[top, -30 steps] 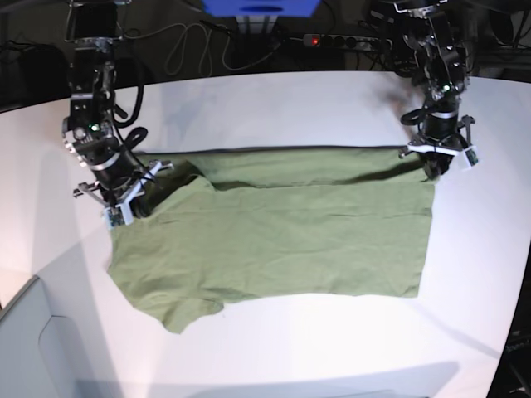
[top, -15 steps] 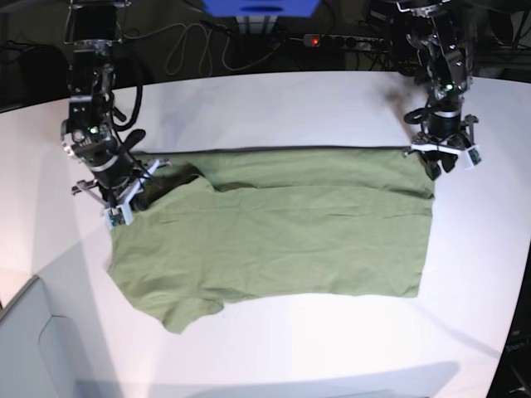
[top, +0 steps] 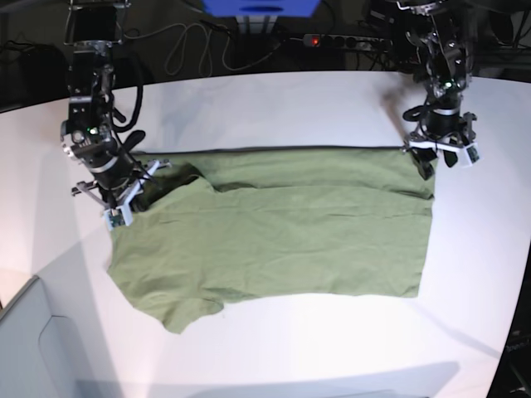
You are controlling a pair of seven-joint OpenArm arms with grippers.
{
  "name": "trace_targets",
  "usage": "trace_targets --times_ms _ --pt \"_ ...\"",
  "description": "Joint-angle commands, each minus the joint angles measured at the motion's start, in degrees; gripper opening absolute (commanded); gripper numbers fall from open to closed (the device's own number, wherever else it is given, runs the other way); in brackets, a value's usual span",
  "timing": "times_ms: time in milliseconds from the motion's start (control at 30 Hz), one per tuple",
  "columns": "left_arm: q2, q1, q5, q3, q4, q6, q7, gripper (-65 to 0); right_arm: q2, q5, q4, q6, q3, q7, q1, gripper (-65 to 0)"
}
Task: Fold the T-shirt properly
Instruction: 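Lift the shoulder edge with both grippers and pull it taut, then drag the held shoulder edge away from the hem with both grippers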
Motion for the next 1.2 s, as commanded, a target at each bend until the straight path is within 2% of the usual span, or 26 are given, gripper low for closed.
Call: trace_targets --times_ms 0,67,233,300,533,800,900,1100,1167 --pt "-0.7 -0.5 -0.3 -0.2 0.7 -0.1 -1.5 -27.9 0.6 0.2 1.1 0.4 0.2 0.0 0.9 -64.2" --pt "-0.7 -0.6 -0.2 -0.2 0.6 -0.1 -1.5 -27.9 0.6 0.2 1.1 0.4 0.4 -1.8 1.0 -57.9" --pt "-0.7 -0.6 -0.2 -0.1 -0.2 -0.1 -1.5 -27.9 0.6 0.2 1.1 0.4 0.5 -1.8 1.0 -30.2" --pt "-0.7 -0.7 -0.3 0.0 -2.0 -0.1 -1.5 -27.9 0.6 0.2 1.7 0.4 0.5 -1.7 0.8 -25.3" --pt "-0.7 -1.8 -0.3 0.3 -6.4 -0.2 -1.6 -27.9 0.4 0.2 8.6 0.4 4.2 -0.7 -1.7 -25.0" --pt "-0.1 -2.7 -0.4 0.4 -7.2 -0.2 -1.6 -29.0 0.6 0.2 9.1 0.4 8.9 -0.6 -5.8 -25.0" --pt "0.0 -2.7 -0.4 0.4 -7.3 -0.2 -1.6 -38.9 0.7 0.2 9.2 0.4 10.8 -0.6 -7.0 -25.0" --pt "0.0 -2.7 -0.4 0.4 -8.9 -0.2 -1.6 -63.3 0.7 0.2 8.0 0.4 15.9 -0.6 -7.7 -24.5" --pt "0.0 -2.7 -0.4 0.4 -9.1 -0.2 -1.6 -65.0 0.9 0.2 6.4 0.4 16.4 -0.6 -7.2 -24.4"
